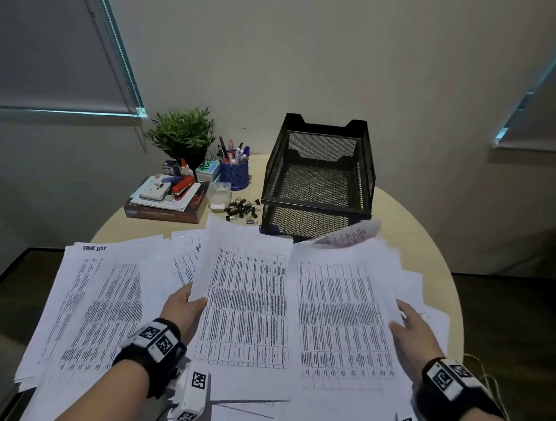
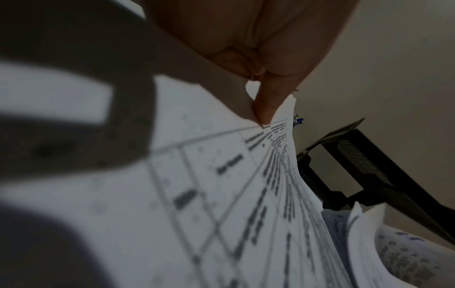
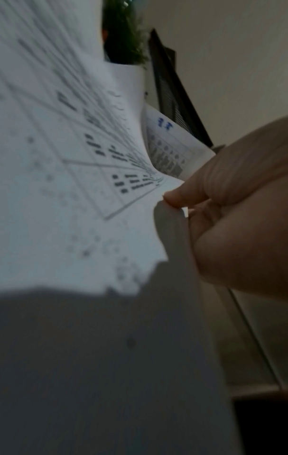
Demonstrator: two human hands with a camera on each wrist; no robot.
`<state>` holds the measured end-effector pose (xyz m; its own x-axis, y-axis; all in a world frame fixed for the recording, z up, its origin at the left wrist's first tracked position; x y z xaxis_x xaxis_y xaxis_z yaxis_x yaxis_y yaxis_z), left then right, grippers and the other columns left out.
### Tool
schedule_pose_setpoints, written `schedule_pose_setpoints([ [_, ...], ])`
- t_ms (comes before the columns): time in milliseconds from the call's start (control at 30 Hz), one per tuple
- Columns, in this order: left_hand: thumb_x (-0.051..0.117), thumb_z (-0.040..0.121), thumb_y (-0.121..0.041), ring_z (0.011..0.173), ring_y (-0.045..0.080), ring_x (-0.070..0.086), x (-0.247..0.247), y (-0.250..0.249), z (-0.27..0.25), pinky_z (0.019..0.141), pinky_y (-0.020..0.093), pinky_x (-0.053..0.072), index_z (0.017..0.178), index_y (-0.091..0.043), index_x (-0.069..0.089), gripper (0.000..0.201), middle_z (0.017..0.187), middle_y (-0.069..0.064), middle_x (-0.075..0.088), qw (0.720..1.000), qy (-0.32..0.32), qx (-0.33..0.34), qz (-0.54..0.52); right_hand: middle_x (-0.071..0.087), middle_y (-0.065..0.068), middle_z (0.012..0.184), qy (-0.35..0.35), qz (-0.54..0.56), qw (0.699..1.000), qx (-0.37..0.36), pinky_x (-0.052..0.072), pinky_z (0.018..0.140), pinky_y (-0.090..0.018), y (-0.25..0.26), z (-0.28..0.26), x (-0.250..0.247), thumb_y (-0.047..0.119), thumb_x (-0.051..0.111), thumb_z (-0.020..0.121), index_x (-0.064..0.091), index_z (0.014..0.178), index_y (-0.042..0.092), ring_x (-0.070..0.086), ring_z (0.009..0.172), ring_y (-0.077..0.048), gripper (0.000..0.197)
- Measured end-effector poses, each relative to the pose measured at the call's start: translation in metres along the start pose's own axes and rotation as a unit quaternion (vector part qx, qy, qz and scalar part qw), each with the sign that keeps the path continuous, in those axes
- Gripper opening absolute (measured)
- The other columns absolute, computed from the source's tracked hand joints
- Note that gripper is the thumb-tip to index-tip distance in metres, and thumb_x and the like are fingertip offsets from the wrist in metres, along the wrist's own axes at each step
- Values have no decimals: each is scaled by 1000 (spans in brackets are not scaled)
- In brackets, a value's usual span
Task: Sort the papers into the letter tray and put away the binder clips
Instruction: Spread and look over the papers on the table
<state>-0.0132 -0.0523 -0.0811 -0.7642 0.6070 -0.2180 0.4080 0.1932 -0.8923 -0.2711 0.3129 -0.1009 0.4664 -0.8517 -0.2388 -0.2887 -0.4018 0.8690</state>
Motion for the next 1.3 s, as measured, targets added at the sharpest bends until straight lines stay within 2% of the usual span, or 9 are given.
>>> schedule_pose_setpoints([
  [133,48,91,7,90,28,56,0,6,1,84,35,44,122,1,51,32,109,17,60,1000,-11,-21,8,33,-4,152,-31,-101,994,-25,28,110,-35,11,-7,2,-3,43,95,32,146,19,30,141,-23,57],
  [333,60,82,-10,115,38,56,-3,12,9,95,50,47,132,-36,34,63,138,11,47,998,-19,-21,54,46,-7,141,-53,-305,947,-82,32,109,-36,16,1,8,11,57,89,47,136,11,39,133,-26,48],
  [500,60,86,3,132,30,42,11,3,8,110,39,33,129,-5,48,45,139,13,48,995,13,6,103,42,-4,142,-20,-482,873,-72,29,108,-36,14,-7,34,48,58,84,47,132,19,30,137,-26,57],
  [567,60,85,3,114,28,55,13,1,4,93,36,47,114,-7,55,31,133,13,53,996,7,1,87,39,-4,145,8,-498,864,-77,29,111,-36,11,-9,49,60,57,79,41,139,17,32,135,-24,75],
  [667,56,88,-2,83,18,55,12,2,-6,55,17,44,111,-9,60,24,141,10,45,997,-24,-22,64,36,-5,145,36,-461,883,-81,31,109,-36,14,-12,67,58,62,77,37,142,19,29,135,-25,80],
  [833,59,87,-4,130,21,43,16,1,-12,83,26,36,109,-11,63,24,144,11,42,998,-19,-35,45,40,-16,136,-78,-424,902,22,37,100,-36,24,-10,39,47,69,76,38,137,9,36,127,-33,78],
  [967,61,85,2,104,18,58,21,4,-14,83,22,42,108,-3,65,23,131,17,53,999,1,-40,-14,42,-17,130,-66,-441,893,60,41,93,-33,24,-10,40,45,66,79,45,128,5,39,123,-33,67],
  [1100,58,86,8,76,17,62,30,13,-12,55,8,51,109,9,61,23,109,27,62,995,26,-60,-77,44,-14,124,-18,-394,916,70,44,82,-32,21,-11,59,41,67,78,47,119,6,49,111,-29,58],
  [1300,72,80,-17,110,25,58,35,23,-8,98,35,43,125,-2,55,50,126,13,59,994,65,-85,-6,58,-5,110,103,-322,941,-2,41,81,-24,28,-34,123,27,64,83,59,112,5,57,100,-18,37],
])
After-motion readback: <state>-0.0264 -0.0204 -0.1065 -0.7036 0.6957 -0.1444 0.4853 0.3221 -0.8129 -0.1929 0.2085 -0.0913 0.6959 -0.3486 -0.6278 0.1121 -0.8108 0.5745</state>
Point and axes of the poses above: each hand's wrist, its own z-axis towards the middle knuckle, its own x-axis out of the palm, y = z × x, the point moved 10 cm from there along z, towards the middle knuckle
